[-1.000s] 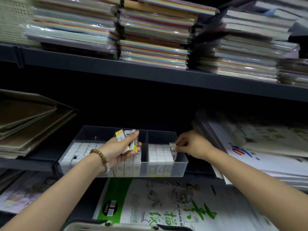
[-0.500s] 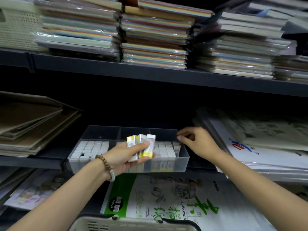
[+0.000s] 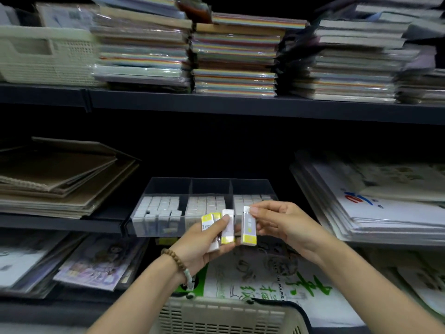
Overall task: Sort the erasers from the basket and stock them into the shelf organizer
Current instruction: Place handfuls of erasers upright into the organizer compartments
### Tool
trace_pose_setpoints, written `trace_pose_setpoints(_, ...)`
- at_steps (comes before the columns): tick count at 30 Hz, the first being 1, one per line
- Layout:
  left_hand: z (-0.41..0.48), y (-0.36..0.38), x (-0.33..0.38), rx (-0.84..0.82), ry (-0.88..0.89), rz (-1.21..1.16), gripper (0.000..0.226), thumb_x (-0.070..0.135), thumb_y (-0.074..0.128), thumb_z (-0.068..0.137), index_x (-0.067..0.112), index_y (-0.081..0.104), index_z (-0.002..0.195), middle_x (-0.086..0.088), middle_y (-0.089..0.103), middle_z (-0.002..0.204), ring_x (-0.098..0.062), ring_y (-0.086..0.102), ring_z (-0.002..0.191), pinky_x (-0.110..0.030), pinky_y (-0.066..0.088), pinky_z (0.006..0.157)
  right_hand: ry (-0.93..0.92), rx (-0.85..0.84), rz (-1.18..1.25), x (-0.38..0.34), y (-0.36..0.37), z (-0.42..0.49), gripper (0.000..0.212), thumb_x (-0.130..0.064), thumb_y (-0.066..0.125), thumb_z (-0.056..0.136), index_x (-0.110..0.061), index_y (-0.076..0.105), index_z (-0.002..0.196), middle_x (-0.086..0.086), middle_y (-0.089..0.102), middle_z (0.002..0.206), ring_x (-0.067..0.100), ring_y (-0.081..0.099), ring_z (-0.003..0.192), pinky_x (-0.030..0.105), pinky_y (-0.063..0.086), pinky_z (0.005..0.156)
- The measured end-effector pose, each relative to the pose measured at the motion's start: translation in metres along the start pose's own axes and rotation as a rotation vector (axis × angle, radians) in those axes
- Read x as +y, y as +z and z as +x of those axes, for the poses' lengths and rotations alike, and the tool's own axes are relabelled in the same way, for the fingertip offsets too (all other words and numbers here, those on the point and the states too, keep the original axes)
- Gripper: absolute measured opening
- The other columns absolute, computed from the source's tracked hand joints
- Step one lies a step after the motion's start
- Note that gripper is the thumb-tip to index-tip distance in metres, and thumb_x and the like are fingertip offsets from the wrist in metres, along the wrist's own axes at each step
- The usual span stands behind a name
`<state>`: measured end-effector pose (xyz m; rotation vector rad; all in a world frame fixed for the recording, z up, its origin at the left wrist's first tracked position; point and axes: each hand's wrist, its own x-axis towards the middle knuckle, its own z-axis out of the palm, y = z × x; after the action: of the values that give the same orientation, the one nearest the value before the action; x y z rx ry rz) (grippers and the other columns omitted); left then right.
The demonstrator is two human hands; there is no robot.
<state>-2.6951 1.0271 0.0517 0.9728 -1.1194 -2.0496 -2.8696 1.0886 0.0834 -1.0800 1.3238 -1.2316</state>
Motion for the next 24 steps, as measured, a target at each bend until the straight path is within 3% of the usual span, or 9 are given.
trace_pose_setpoints(9, 0.000, -0.001, -0.002, 0.056, 0.013, 0.103, 0.034, 0.028, 0.071, 0.074, 0.005, 0.066, 0.099, -0.005, 0.075, 0.089, -0.016, 0.072, 0.080, -0.019, 0.054, 0.056, 0.018, 0.009, 0.025, 0.010, 0.009, 0.006, 0.022, -0.016, 0.071, 0.080, -0.004, 0.071, 0.098, 0.007, 0.068, 0.077, 0.010, 0.062, 0.064, 0.017, 0.053, 0.064)
trace_pose_setpoints(12, 0.000, -0.002, -0.001, 0.020, 0.054, 0.162, 0.033, 0.033, 0.068, 0.078, 0.009, 0.067, 0.100, -0.003, 0.073, 0.098, -0.015, 0.072, 0.084, -0.019, 0.055, 0.059, 0.012, 0.029, -0.001, 0.014, 0.010, 0.008, 0.019, -0.014, 0.072, 0.079, -0.004, 0.071, 0.096, 0.008, 0.069, 0.076, 0.010, 0.063, 0.062, 0.018, 0.054, 0.063)
trace_pose_setpoints(18, -0.001, -0.006, 0.001, -0.073, 0.075, 0.243, 0.052, 0.028, 0.075, 0.065, 0.004, 0.061, 0.109, -0.014, 0.072, 0.099, -0.025, 0.071, 0.090, -0.019, 0.054, 0.061, 0.031, 0.055, 0.060, 0.019, 0.010, 0.010, 0.016, -0.012, 0.075, 0.075, -0.005, 0.068, 0.088, 0.007, 0.070, 0.076, 0.012, 0.066, 0.065, 0.017, 0.053, 0.062)
trace_pose_setpoints(24, 0.004, -0.005, 0.007, -0.100, 0.132, 0.301, 0.047, 0.028, 0.078, 0.063, 0.010, 0.067, 0.105, -0.004, 0.075, 0.091, -0.014, 0.072, 0.082, -0.018, 0.054, 0.061, 0.151, -0.083, 0.061, 0.008, -0.001, 0.007, 0.037, -0.020, 0.075, 0.074, -0.002, 0.068, 0.104, 0.010, 0.074, 0.094, 0.015, 0.071, 0.085, 0.016, 0.054, 0.068)
